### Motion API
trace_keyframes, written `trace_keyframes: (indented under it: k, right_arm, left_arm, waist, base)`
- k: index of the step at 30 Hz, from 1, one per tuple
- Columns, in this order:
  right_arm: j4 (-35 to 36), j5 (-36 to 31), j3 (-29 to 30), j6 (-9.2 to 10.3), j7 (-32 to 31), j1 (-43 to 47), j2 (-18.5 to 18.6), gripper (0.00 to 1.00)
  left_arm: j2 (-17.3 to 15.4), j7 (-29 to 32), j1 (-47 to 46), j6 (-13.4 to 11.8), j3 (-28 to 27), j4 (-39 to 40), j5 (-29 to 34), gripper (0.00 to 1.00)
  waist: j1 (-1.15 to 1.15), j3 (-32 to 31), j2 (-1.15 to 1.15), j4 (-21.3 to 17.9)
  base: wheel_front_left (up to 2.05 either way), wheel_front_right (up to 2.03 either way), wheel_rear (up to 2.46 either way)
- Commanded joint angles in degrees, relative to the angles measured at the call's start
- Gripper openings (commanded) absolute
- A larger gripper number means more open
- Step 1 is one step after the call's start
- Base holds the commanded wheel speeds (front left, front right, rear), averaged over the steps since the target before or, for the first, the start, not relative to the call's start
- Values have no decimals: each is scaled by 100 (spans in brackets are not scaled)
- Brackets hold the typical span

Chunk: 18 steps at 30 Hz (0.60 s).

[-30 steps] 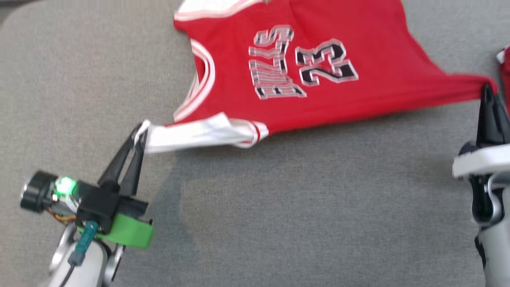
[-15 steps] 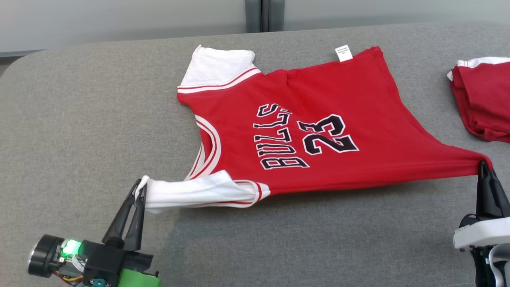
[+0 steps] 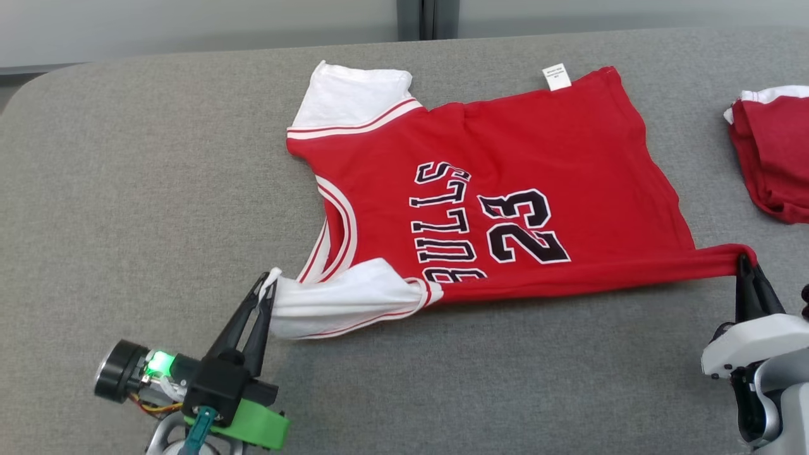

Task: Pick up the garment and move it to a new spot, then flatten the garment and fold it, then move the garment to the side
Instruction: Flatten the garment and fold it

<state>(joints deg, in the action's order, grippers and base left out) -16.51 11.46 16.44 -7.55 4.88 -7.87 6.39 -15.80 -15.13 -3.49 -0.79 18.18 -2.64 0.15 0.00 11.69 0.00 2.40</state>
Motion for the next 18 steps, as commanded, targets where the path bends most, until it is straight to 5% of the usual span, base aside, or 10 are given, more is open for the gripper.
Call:
trace_keyframes:
  k: [1, 18]
  right_arm:
    - [-57, -92, 68, 12, -75, -144, -2, 0]
    - [-434, -537, 261, 11, -347, -1071, -126, 0]
  left_arm:
    - [23, 0, -213, 38, 35, -99, 34, 0]
    - [156, -1, -1842, 255, 417, -1251, 186, 0]
  waist:
    - [0, 56, 0, 73]
    - [0, 534, 0, 197]
  base:
    - [0, 0, 0]
    - [0, 0, 0]
